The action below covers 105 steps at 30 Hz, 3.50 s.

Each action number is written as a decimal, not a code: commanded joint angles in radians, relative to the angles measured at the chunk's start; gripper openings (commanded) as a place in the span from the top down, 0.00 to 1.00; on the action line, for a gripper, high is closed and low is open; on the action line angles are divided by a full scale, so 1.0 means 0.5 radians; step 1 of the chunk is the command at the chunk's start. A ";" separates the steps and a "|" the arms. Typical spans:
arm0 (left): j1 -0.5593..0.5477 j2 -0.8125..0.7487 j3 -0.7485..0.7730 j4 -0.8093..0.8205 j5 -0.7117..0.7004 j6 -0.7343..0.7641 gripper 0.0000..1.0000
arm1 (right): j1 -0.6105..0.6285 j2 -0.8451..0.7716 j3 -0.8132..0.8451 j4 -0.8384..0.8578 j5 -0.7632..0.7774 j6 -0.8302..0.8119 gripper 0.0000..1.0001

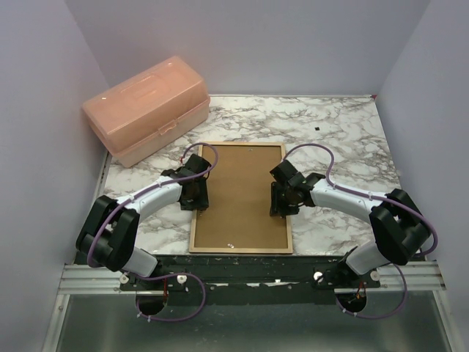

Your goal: Put the photo into the frame

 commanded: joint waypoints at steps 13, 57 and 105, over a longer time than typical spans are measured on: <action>-0.098 -0.026 -0.061 -0.279 -0.097 -0.038 0.52 | 0.010 0.167 -0.126 0.116 -0.102 0.020 0.53; 0.152 -0.163 -0.042 -0.130 0.130 0.118 0.34 | -0.643 0.123 0.603 0.029 -0.289 -0.315 0.08; -0.041 -0.229 -0.145 0.086 0.757 -0.004 0.36 | -0.662 0.467 0.568 -0.013 0.154 -0.356 1.00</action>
